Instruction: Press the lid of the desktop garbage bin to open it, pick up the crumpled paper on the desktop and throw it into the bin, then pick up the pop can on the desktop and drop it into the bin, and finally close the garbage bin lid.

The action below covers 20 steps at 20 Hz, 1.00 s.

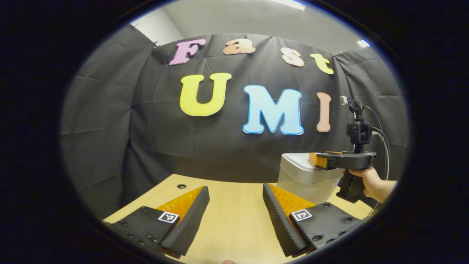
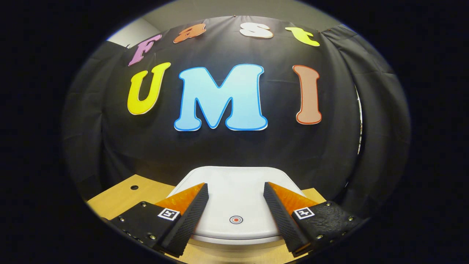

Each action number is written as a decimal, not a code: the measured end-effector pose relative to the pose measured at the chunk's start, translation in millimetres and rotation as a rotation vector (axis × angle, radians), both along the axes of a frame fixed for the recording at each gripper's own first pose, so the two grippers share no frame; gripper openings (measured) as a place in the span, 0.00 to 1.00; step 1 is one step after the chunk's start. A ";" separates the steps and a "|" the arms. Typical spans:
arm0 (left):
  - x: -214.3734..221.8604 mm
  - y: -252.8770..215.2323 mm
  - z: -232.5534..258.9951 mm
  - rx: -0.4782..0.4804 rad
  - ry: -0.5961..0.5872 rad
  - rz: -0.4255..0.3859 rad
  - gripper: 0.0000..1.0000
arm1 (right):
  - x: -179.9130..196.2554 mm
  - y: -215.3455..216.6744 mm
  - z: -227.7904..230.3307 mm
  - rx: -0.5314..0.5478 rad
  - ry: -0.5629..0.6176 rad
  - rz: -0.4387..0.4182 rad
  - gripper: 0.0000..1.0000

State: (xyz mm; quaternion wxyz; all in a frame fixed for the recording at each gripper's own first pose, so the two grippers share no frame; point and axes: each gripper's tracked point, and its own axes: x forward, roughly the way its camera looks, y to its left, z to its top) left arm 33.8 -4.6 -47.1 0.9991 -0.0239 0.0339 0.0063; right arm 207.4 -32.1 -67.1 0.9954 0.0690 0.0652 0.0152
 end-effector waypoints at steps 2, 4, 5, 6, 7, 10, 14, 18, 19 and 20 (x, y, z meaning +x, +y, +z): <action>1.5 -1.5 -0.9 -0.004 0.003 -0.002 0.95 | 0.1 0.6 -1.1 -0.007 -0.024 0.001 0.98; 2.2 -1.6 -1.5 -0.001 0.004 -0.001 0.95 | 0.0 0.5 -4.1 -0.012 -0.041 0.001 0.98; 2.6 -1.3 -1.9 0.002 0.005 0.000 0.95 | 0.5 1.2 -4.7 -0.011 -0.039 0.000 0.98; 2.5 -1.1 -2.1 0.003 0.007 0.001 0.95 | 0.9 1.1 -6.0 -0.010 -0.038 -0.001 0.98; 2.7 -0.8 -2.7 0.003 0.010 0.005 0.95 | 0.9 1.8 -8.1 -0.015 -0.036 0.002 0.98; 3.2 -1.0 -1.7 0.006 0.013 0.010 0.95 | -0.7 0.2 -9.7 0.011 -0.070 -0.006 0.99; 0.8 -3.6 5.2 0.017 -0.003 0.014 0.95 | 1.2 1.2 -9.5 0.009 -0.091 -0.011 0.99; -8.0 -13.1 13.2 0.019 -0.016 0.025 0.95 | 1.1 -0.2 -3.9 0.016 -0.103 -0.017 0.98; -11.5 -15.0 15.1 0.023 -0.018 0.032 0.95 | 0.8 0.4 -3.5 0.020 -0.100 -0.018 0.98; -15.0 -16.1 17.0 0.030 -0.018 0.041 0.95 | -0.8 -0.7 -3.7 0.020 -0.096 -0.020 0.97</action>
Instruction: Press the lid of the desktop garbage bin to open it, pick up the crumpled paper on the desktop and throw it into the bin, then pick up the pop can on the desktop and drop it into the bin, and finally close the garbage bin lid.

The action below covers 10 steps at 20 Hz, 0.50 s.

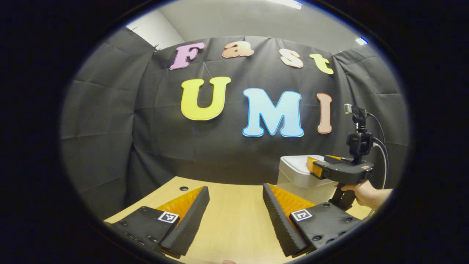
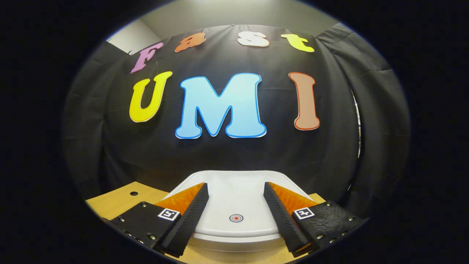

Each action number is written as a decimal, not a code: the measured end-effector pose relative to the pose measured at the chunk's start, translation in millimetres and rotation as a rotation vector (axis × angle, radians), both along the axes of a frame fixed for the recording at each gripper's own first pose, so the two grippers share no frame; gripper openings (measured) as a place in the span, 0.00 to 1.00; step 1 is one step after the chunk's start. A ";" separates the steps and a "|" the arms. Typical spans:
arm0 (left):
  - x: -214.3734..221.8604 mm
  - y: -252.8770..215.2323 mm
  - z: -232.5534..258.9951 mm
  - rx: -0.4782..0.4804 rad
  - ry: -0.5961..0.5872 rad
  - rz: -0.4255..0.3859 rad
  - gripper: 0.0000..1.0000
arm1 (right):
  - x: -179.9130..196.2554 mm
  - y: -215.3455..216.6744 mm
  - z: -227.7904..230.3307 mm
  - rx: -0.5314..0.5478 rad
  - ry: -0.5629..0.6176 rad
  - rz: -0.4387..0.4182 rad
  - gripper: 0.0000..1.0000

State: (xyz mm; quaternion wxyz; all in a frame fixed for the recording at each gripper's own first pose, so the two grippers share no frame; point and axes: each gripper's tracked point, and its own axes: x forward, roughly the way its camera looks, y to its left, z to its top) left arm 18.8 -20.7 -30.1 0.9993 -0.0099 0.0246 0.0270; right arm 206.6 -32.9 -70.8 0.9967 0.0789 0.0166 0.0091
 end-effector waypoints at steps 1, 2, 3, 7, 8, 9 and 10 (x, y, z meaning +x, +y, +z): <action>-3.0 -0.6 0.3 0.005 -0.001 0.012 0.95 | -3.5 -0.2 -0.1 -0.002 0.016 -0.001 0.97; -7.7 -2.2 0.7 0.006 0.000 0.022 0.95 | -8.6 -0.5 0.2 -0.005 0.026 -0.003 0.97; -12.0 -4.5 0.0 0.007 0.002 0.032 0.95 | -15.1 0.0 0.9 -0.011 0.035 0.003 0.97; -31.7 -7.0 -3.2 0.011 0.001 0.086 0.95 | -47.0 4.9 5.3 -0.062 0.025 0.067 0.97; -35.1 -9.6 -7.3 0.014 0.006 0.090 0.96 | -55.7 7.0 4.6 -0.071 0.026 0.088 0.97; -38.0 -11.5 -9.8 0.020 0.009 0.092 0.96 | -65.0 7.2 3.8 -0.074 0.030 0.101 0.97; -39.8 -12.3 -10.5 0.027 0.007 0.093 0.95 | -76.0 8.3 5.1 -0.069 0.033 0.116 0.97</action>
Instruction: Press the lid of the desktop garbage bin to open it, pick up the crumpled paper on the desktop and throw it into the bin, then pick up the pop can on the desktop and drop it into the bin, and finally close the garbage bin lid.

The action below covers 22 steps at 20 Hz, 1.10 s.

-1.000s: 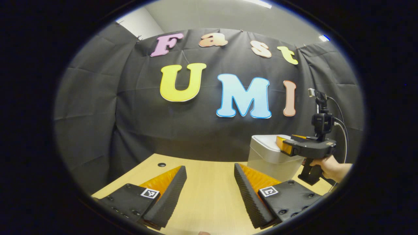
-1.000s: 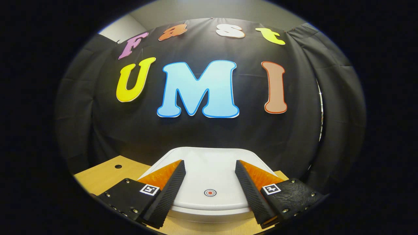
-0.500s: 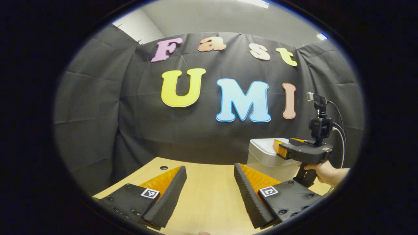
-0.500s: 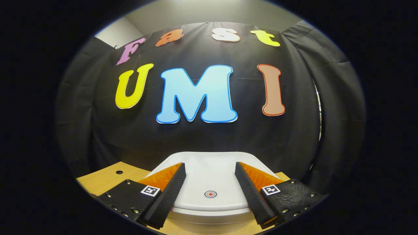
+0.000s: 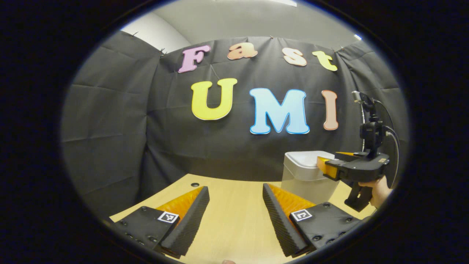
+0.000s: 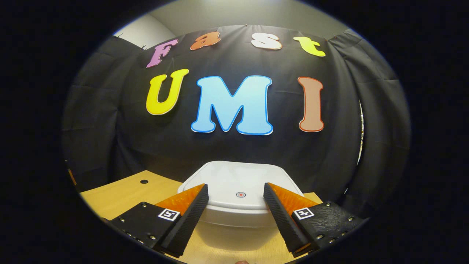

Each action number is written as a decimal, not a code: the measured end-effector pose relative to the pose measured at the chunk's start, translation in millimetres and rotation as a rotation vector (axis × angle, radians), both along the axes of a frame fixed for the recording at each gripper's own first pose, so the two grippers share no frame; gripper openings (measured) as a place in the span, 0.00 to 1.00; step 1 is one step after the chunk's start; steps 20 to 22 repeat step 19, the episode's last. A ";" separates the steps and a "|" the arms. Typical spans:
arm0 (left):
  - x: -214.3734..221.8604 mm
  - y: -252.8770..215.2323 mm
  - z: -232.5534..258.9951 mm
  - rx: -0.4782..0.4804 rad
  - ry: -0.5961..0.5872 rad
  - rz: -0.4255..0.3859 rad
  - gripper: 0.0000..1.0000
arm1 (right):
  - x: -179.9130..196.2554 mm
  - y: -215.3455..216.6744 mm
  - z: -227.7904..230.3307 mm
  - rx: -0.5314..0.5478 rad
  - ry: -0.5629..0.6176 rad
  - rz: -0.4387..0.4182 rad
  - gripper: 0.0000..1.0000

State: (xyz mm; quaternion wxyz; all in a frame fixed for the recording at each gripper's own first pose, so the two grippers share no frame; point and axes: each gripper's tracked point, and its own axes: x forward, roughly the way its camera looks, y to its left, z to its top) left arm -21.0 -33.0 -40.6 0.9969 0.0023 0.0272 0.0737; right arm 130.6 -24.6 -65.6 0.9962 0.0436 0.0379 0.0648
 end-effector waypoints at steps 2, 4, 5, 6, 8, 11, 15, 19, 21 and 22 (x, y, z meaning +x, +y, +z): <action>0.6 -2.9 0.0 0.008 -0.003 -0.006 0.96 | -24.6 4.9 4.1 0.028 0.005 0.029 0.97; 4.1 -5.7 4.1 0.006 -0.013 -0.022 0.96 | -46.1 6.6 7.7 0.050 0.008 0.039 0.97; 6.3 -7.2 7.5 0.007 -0.023 -0.031 0.96 | -55.7 6.9 11.0 0.054 0.006 0.041 0.97; 9.1 -7.0 9.4 0.009 -0.028 -0.042 0.96 | -64.5 7.2 13.7 0.054 0.009 0.036 0.97; 14.1 -3.9 13.4 0.021 -0.036 -0.053 0.96 | -80.7 9.1 17.8 0.049 0.018 0.037 0.97; 18.5 0.3 19.8 0.041 -0.058 -0.064 0.95 | -102.0 13.0 23.2 0.044 0.012 0.035 0.97; 19.5 3.7 14.8 0.056 -0.055 -0.095 0.96 | -120.0 15.2 25.9 0.015 -0.008 0.003 0.93; 25.2 7.2 11.0 0.077 -0.059 -0.126 0.95 | -133.3 19.2 24.8 0.010 -0.011 -0.018 0.96; 25.2 7.2 11.0 0.077 -0.059 -0.126 0.95 | -133.3 19.2 24.8 0.010 -0.011 -0.018 0.96; 25.2 7.2 11.0 0.077 -0.059 -0.126 0.95 | -133.3 19.2 24.8 0.010 -0.011 -0.018 0.96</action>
